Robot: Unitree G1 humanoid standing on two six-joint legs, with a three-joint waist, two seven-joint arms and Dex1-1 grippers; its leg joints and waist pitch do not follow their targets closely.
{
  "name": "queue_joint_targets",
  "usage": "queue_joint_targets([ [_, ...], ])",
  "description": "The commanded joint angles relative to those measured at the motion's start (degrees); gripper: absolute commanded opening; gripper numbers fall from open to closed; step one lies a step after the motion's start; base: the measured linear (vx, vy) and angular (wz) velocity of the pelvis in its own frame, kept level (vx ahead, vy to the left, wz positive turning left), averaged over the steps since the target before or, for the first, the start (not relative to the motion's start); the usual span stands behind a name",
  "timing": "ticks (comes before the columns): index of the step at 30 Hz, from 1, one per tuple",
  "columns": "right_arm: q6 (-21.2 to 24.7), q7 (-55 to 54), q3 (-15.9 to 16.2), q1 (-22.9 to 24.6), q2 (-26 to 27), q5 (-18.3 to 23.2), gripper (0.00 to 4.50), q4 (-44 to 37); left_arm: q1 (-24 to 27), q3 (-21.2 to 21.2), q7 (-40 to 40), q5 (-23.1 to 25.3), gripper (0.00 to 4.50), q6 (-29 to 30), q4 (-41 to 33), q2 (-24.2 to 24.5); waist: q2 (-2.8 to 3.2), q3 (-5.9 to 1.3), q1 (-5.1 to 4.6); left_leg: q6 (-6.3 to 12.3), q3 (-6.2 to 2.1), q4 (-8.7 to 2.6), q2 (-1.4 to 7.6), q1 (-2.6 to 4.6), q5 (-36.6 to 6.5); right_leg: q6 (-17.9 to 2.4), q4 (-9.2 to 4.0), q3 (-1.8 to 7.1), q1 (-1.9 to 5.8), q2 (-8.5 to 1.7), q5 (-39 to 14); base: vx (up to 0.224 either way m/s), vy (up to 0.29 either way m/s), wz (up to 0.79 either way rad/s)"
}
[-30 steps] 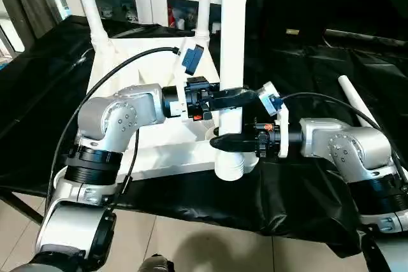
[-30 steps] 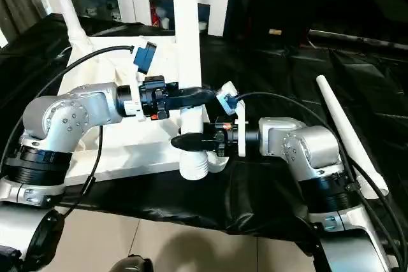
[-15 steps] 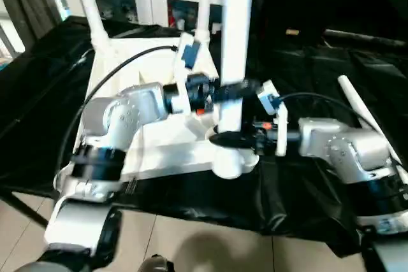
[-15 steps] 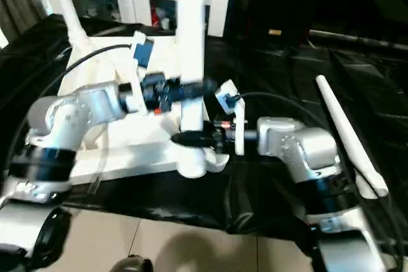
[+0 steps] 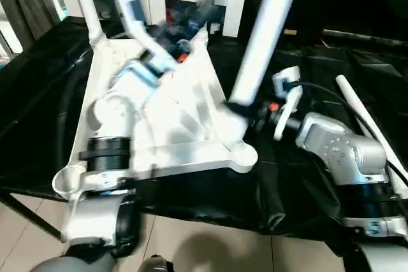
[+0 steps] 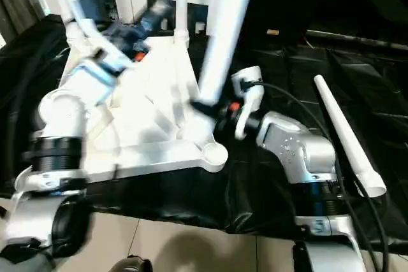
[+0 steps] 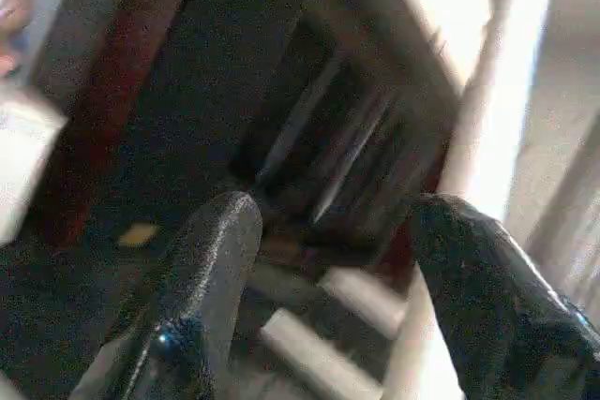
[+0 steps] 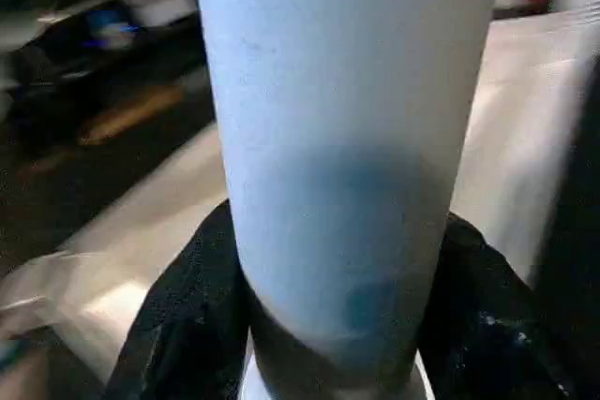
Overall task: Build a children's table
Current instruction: Pick table leg
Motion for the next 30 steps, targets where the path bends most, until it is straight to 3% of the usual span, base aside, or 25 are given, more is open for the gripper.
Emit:
queue_joint_targets([
  [1,-3.6,-1.7,0.1,0.5,-0.2,-2.6,1.91,0.0,3.0,-9.5,-4.2,8.5,3.05,-1.5,-0.6,3.4,0.49,-5.15,-0.37,-3.43,-1.44,-3.93,2.55,2.43,-10.3,-8.4,-3.99,1.79,1.73,-2.80,-5.2,0.000,0.000,0.00],
  [2,-4.3,-2.1,0.3,0.8,-0.2,-3.1,1.91,0.0,4.2,-11.9,-5.1,10.7,3.05,-2.6,-0.5,4.7,0.49,-5.13,-0.51,-3.62,-1.37,-3.94,2.52,2.41,-10.3,-8.4,-3.79,1.83,1.77,-2.74,-4.7,0.000,0.000,0.00],
  [5,-4.6,-2.3,0.8,1.3,-0.3,-3.8,1.91,-0.1,6.0,-13.8,-5.6,12.6,3.05,-3.9,-0.2,5.7,0.66,-5.15,-0.52,-4.18,-1.38,-4.05,2.55,2.49,-10.7,-9.7,-3.56,1.71,1.76,-2.67,-2.4,0.000,0.000,0.00],
  [9,-7.3,-1.4,2.5,3.1,-0.9,-5.3,1.91,-1.0,11.9,-19.4,-14.0,12.4,3.05,-2.3,-5.6,10.1,0.27,-4.82,-0.90,-4.47,-1.24,-4.32,2.60,2.44,-13.8,-10.6,-3.97,1.85,1.62,-2.88,-6.3,0.000,0.000,0.00],
  [11,-7.0,-1.4,2.1,3.2,-0.9,-5.0,1.91,-1.3,12.8,-21.0,-16.3,13.1,3.33,-3.4,-6.5,11.3,0.50,-4.85,-1.19,-4.38,-1.27,-4.30,2.53,2.49,-14.1,-10.8,-3.97,1.88,1.53,-2.84,-6.9,0.000,0.000,0.00],
  [12,-6.5,-0.9,1.7,3.3,-1.1,-4.5,1.91,-1.7,14.2,-24.5,-21.3,13.9,3.40,-4.4,-8.6,13.9,0.22,-4.82,-1.42,-4.09,-1.37,-4.40,2.57,2.43,-14.3,-10.7,-4.10,1.88,1.61,-2.94,-7.9,0.000,0.000,0.00],
  [13,-6.3,-0.6,1.6,3.4,-1.4,-4.5,1.91,-2.0,14.6,-25.9,-23.5,14.1,3.40,-4.5,-9.4,15.0,0.41,-4.68,-1.78,-4.12,-1.30,-4.51,2.58,2.44,-14.8,-10.6,-4.05,1.91,1.45,-2.80,-9.0,0.000,0.000,0.00],
  [15,-6.1,-0.2,1.7,3.6,-1.8,-4.3,1.91,-2.4,14.9,-27.7,-26.1,15.0,3.55,-4.9,-9.9,16.1,0.53,-4.64,-1.93,-4.29,-1.22,-4.46,2.62,2.65,-15.2,-10.9,-4.14,1.98,1.27,-2.80,-9.3,0.000,0.000,0.00],
  [16,-5.7,0.1,1.6,3.8,-2.1,-4.2,1.91,-2.8,14.9,-28.5,-27.1,15.9,3.71,-5.9,-9.6,16.4,-0.01,-4.61,-2.06,-4.15,-1.20,-4.53,2.64,2.49,-15.2,-10.9,-4.16,2.00,1.39,-2.78,-9.3,0.000,0.000,0.00],
  [20,-4.9,0.8,1.9,5.0,-2.8,-3.7,1.91,-4.1,14.2,-31.7,-26.4,20.9,3.89,-8.9,-6.7,16.7,0.09,-4.58,-1.93,-3.69,-1.22,-4.44,2.70,2.46,-14.6,-10.3,-4.22,2.13,1.46,-2.96,-9.4,0.000,0.000,0.00],
  [21,-4.7,1.1,2.3,5.7,-2.8,-3.7,1.91,-4.9,13.7,-32.7,-25.6,22.8,4.11,-10.6,-5.0,16.7,0.45,-4.70,-1.93,-3.66,-1.24,-4.36,2.63,2.43,-14.0,-10.3,-4.00,2.12,1.47,-3.00,-8.5,0.000,0.000,0.00],
  [23,-4.3,1.2,2.5,6.1,-2.8,-3.6,1.91,-5.4,13.1,-33.0,-24.9,23.5,4.24,-11.4,-3.6,16.4,0.26,-4.78,-2.03,-3.62,-1.21,-4.33,2.58,2.46,-13.9,-10.4,-4.05,2.05,1.47,-2.91,-7.9,0.000,0.000,0.00],
  [24,-4.3,1.2,2.5,6.2,-2.8,-3.6,1.91,-5.5,13.0,-33.1,-24.9,23.5,4.24,-11.4,-3.3,16.3,0.25,-4.81,-2.11,-3.71,-1.25,-4.35,2.58,2.40,-13.8,-11.0,-3.89,1.97,1.51,-2.90,-7.3,0.000,0.000,0.00],
  [25,-4.1,1.2,2.7,6.4,-2.8,-3.7,1.91,-5.9,12.3,-33.2,-24.8,23.6,4.26,-10.8,-2.0,15.9,0.98,-4.80,-2.14,-3.94,-1.31,-4.31,2.57,2.47,-14.2,-11.4,-3.80,1.97,1.42,-2.99,-7.4,0.000,0.000,0.00],
  [27,-3.6,1.2,2.9,6.7,-2.9,-3.7,1.91,-6.7,11.0,-33.6,-24.3,24.6,4.03,-10.1,0.7,15.3,0.72,-4.77,-2.33,-4.06,-1.16,-4.28,2.46,2.57,-15.0,-11.6,-4.05,2.03,1.37,-2.78,-7.4,0.000,0.000,0.00],
  [28,-2.9,1.1,2.9,7.1,-2.9,-3.6,1.91,-7.5,10.2,-33.8,-23.3,25.7,3.95,-9.0,2.9,14.9,1.14,-4.83,-2.25,-4.23,-1.30,-4.26,2.48,2.62,-15.1,-11.7,-3.86,2.01,1.43,-2.84,-6.9,0.000,0.000,0.00],
  [29,-2.9,1.1,2.9,7.1,-2.9,-3.6,1.91,-7.5,10.2,-33.8,-23.3,25.7,3.89,-9.0,2.9,14.9,1.14,-4.83,-2.25,-4.23,-1.30,-4.26,2.48,2.62,-15.1,-11.7,-3.86,2.01,1.43,-2.84,-6.9,0.000,0.000,0.00],
  [30,-2.6,1.0,2.9,7.2,-2.9,-3.5,1.91,-7.8,9.9,-33.7,-23.0,25.8,3.89,-8.3,3.7,14.7,0.70,-4.87,-2.38,-3.89,-1.27,-4.24,2.47,2.47,-14.5,-12.1,-3.86,1.98,1.63,-2.83,-5.6,0.000,0.000,0.00],
])
